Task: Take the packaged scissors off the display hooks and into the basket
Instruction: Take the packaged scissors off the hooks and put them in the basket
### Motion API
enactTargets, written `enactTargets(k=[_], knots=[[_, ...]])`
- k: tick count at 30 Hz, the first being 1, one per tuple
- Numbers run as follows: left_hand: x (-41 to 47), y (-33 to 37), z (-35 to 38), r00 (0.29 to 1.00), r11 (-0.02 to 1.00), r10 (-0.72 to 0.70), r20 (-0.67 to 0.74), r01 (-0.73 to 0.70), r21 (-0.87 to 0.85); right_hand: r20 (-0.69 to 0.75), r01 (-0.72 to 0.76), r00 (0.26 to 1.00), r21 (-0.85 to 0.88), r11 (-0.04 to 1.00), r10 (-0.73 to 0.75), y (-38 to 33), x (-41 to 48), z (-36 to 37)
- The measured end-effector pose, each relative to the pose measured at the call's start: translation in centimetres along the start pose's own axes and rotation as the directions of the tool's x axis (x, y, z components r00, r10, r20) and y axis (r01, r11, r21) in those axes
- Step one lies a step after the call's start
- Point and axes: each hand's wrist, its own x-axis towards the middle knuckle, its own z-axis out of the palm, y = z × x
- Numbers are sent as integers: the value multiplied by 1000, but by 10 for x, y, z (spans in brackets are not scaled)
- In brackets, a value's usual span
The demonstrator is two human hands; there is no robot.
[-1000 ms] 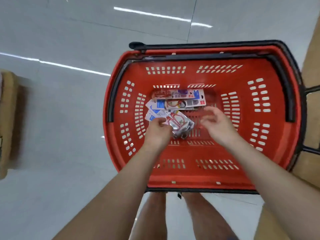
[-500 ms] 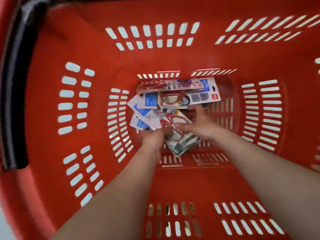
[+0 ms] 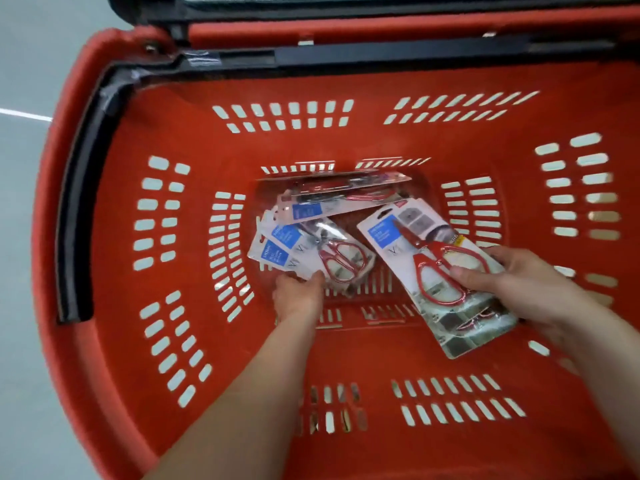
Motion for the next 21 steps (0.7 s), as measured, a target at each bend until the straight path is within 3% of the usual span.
enactTargets(k=[3,8,11,18,21], knots=[[32,-1,14,998,998,-30,-56,26,-65,-127,12,992,103,995,2,17,-2,0],[92,-6,43,954,918,-252,-164,182,-353,-251,22,967,281,960,51,43,3,11],[66,18,43,968,930,-229,-101,187,-315,-302,1,948,313,950,99,54,6,21],[92,37,38,964,952,-182,-194,123,-280,-372,73,925,374,925,77,52,2,34],[85,48,36,990,902,-101,-98,49,-428,-393,143,920,372,917,16,48,-1,36]])
